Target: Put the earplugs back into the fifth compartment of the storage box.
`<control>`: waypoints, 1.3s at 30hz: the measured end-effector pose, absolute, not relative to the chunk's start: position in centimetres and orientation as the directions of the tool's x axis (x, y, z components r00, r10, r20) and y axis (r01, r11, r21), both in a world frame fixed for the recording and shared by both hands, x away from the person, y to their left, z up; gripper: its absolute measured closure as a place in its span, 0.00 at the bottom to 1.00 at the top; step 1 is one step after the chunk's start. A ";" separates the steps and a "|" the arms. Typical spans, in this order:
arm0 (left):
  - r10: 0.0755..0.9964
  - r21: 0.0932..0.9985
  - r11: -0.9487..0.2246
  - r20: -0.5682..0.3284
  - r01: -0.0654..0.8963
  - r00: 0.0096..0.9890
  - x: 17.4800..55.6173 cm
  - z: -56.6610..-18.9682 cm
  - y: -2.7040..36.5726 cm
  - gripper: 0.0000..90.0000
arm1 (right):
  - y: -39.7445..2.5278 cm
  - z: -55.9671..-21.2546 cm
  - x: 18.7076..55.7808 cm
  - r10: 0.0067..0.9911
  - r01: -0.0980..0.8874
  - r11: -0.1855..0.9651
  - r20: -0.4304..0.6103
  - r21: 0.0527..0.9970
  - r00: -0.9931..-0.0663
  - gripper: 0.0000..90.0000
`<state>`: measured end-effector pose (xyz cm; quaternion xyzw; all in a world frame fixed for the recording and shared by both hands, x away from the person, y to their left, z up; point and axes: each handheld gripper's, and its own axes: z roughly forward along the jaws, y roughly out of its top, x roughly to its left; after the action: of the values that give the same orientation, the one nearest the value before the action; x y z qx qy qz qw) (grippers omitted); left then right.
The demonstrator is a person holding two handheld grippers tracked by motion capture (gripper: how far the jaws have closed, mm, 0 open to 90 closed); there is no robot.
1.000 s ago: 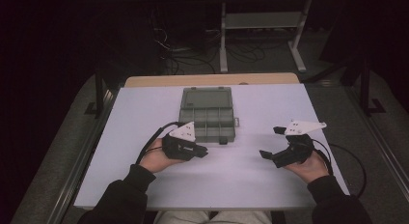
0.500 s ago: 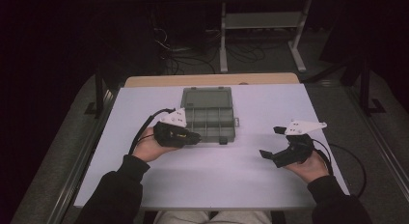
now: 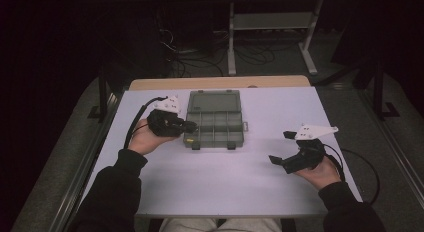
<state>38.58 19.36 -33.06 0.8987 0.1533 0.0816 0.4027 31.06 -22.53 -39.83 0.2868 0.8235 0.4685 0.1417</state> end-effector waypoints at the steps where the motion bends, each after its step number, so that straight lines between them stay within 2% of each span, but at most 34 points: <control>1: 0.355 0.749 -0.624 0.019 0.222 0.935 38.8 -33.1 19.5 0.91 | -22.5 -39.8 31.1 0.605 0.339 0.396 0.035 0.853 -0.795 0.00; 9: 0.417 0.731 -0.620 -0.004 0.287 0.909 40.4 -34.1 20.6 0.91 | -22.6 -39.8 31.0 0.606 0.339 0.394 0.036 0.854 -0.795 0.00; 25: 0.406 0.659 -0.684 -0.014 0.314 0.914 42.1 -37.1 18.8 0.91 | -22.4 -40.0 31.3 0.606 0.343 0.400 0.035 0.850 -0.795 0.00; 39: 0.432 0.600 -0.718 -0.014 0.354 0.902 43.1 -39.2 18.0 0.90 | -22.5 -39.9 31.2 0.601 0.335 0.397 0.034 0.854 -0.798 0.00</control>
<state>43.12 17.99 -39.23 0.9246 0.2125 0.0635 0.3097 31.20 -22.46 -39.88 0.2842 0.8237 0.4697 0.1416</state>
